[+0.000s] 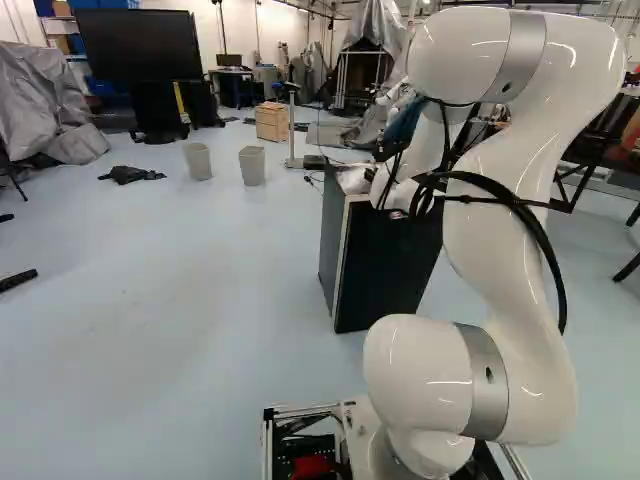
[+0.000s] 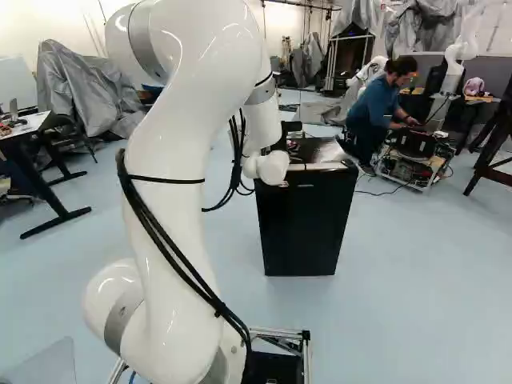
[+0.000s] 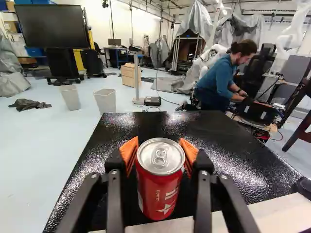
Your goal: Grab a drink from the fridge
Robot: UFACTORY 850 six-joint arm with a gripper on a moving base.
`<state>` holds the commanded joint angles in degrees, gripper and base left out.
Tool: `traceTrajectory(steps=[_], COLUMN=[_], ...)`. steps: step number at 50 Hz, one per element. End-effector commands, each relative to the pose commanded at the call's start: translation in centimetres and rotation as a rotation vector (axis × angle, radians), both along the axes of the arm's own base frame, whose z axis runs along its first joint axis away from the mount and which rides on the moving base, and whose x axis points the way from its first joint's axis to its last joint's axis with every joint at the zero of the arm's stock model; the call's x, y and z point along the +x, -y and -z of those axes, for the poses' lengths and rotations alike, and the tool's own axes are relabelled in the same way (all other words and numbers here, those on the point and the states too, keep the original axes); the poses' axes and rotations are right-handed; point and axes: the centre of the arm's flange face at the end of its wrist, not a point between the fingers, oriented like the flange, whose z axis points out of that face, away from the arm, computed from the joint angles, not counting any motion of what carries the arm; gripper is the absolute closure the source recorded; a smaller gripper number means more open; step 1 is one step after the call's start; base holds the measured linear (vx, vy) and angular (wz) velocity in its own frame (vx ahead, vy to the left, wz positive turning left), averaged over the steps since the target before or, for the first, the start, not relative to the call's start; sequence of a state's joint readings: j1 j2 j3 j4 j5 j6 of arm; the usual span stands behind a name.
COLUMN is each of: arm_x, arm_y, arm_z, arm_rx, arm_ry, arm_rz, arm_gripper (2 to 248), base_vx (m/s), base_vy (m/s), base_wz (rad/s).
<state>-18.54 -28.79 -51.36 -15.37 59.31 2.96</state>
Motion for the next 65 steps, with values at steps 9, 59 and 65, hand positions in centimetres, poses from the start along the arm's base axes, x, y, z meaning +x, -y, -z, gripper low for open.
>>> traceTrajectory(steps=[9,59,65], arm_x=[0.0,-0.1,-0.1], arm_y=[0.0,0.0,-0.1], arm_z=[0.0,-4.5,-4.6], arm_rx=[0.000,-0.025,-0.025], arm_ry=[0.000,0.074,0.075], arm_rz=[0.000,0.000,0.000], arm_gripper=[151,151,151], base_vx=[0.000,0.000,0.000], base_vy=[0.000,0.000,0.000], base_wz=[0.000,0.000,0.000])
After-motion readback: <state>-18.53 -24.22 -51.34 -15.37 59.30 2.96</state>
